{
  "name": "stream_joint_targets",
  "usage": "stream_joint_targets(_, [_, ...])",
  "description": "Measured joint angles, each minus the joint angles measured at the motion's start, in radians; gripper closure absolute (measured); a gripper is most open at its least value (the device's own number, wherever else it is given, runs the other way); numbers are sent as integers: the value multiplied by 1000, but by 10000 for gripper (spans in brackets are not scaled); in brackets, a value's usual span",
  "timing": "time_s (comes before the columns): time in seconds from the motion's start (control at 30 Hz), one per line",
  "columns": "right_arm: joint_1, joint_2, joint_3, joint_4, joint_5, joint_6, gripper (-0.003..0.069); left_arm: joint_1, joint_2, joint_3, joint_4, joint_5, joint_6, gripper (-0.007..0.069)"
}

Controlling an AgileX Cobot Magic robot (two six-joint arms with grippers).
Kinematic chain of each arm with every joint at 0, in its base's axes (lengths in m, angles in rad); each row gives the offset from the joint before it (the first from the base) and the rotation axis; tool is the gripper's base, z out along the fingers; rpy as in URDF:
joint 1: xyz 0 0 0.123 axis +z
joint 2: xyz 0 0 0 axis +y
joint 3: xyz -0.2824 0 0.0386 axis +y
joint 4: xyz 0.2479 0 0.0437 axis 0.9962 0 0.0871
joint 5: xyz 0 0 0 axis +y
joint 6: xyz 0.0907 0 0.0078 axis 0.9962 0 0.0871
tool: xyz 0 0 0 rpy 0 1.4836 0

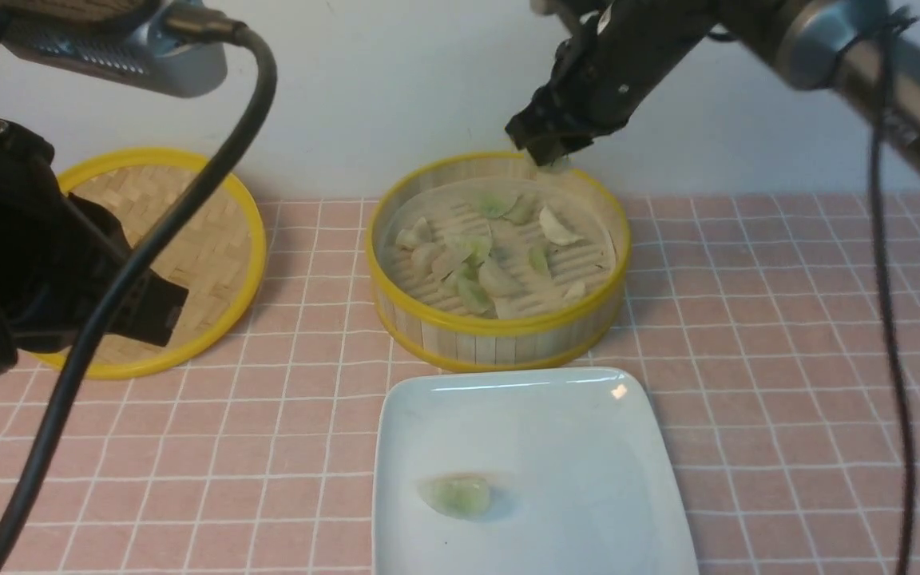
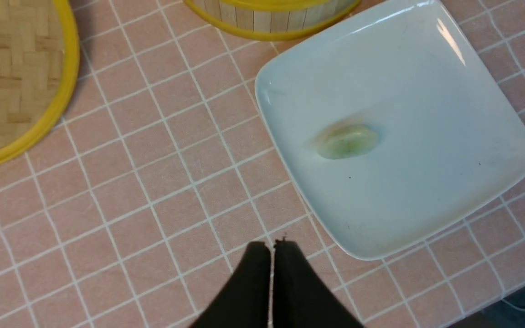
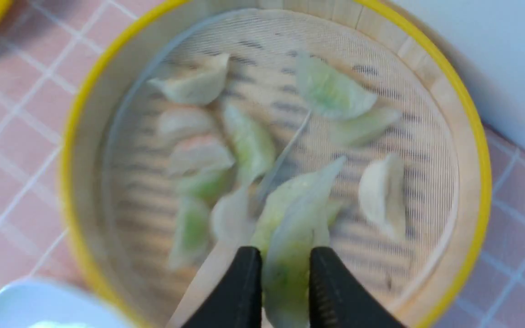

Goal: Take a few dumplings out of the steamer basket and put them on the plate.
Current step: Use the right arm to grab a dumpling from inside the steamer, then use the right arm to put the dumpling into the plate, then use the right arm to grab a dumpling from inside the steamer

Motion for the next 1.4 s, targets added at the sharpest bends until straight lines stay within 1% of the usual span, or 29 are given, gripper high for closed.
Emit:
stream_joint_targets(0.1, [0, -184, 246, 42, -1, -5, 543, 0, 0, 0, 0, 0, 2, 631])
stream_joint_targets(0.17, [0, -254, 357, 77, -1, -13, 543, 0, 0, 0, 0, 0, 2, 631])
stream_joint_targets(0.27, [5, -387, 639, 187, 0, -39, 543, 0, 0, 0, 0, -8, 5, 631])
stream_joint_targets(0.33, [32, -422, 819, 230, -35, -42, 543, 0, 0, 0, 0, -28, 6, 631])
stream_joint_targets(0.4, [64, -419, 923, 236, -109, -44, 543, 0, 1, 0, 0, -40, 6, 631])
stream_joint_targets(0.5, [113, -394, 1012, 217, -206, -46, 541, 0, 7, 0, 0, -42, 6, 631])
stream_joint_targets(0.53, [118, -389, 1018, 215, -215, -46, 539, 0, 7, 0, 0, -42, 6, 631])
stream_joint_targets(0.57, [134, -372, 1028, 209, -240, -47, 519, 0, 12, 0, 0, -42, 6, 631])
stream_joint_targets(0.6, [141, -363, 1029, 206, -252, -47, 501, 0, 15, 0, 0, -42, 6, 631])
stream_joint_targets(0.63, [148, -354, 1029, 206, -268, -47, 467, 0, 21, 0, 0, -42, 6, 631])
stream_joint_targets(0.67, [151, -348, 1029, 206, -282, -48, 425, 0, 25, 0, 0, -43, 6, 631])
stream_joint_targets(0.7, [154, -345, 1029, 206, -296, -48, 368, 0, 29, 0, 0, -43, 6, 631])
stream_joint_targets(0.73, [155, -343, 1029, 206, -300, -48, 338, 0, 31, 0, 0, -44, 6, 631])
stream_joint_targets(0.77, [155, -342, 1024, 202, -303, -48, 268, 0, 32, 0, 0, -45, 6, 631])
stream_joint_targets(0.8, [155, -342, 1023, 202, -304, -48, 259, 0, 32, 0, 0, -45, 6, 631])
stream_joint_targets(0.83, [155, -341, 995, 176, -307, -38, 186, 0, 32, 0, 0, -46, 6, 631])
stream_joint_targets(0.9, [151, -341, 963, 152, -318, -19, 154, 0, 32, 0, 0, -46, 7, 631])
stream_joint_targets(0.93, [145, -338, 928, 127, -339, 1, 144, 0, 32, 0, 0, -46, 7, 631])
stream_joint_targets(1.03, [113, -307, 797, 76, -373, 40, 142, 0, 32, 0, 0, -46, 9, 631])
stream_joint_targets(1.07, [82, -263, 695, 62, -367, 49, 146, 0, 32, 0, 0, -42, 9, 631])
stream_joint_targets(1.2, [29, -115, 462, 50, -310, 26, 158, 0, 32, 0, 0, -23, 9, 631])
stream_joint_targets(1.27, [19, -12, 336, 43, -258, 4, 160, 0, 32, 0, 0, -10, 9, 631])
stream_joint_targets(1.4, [20, 151, 162, 41, -200, -19, 161, 0, 32, 0, 0, -4, 9, 631])
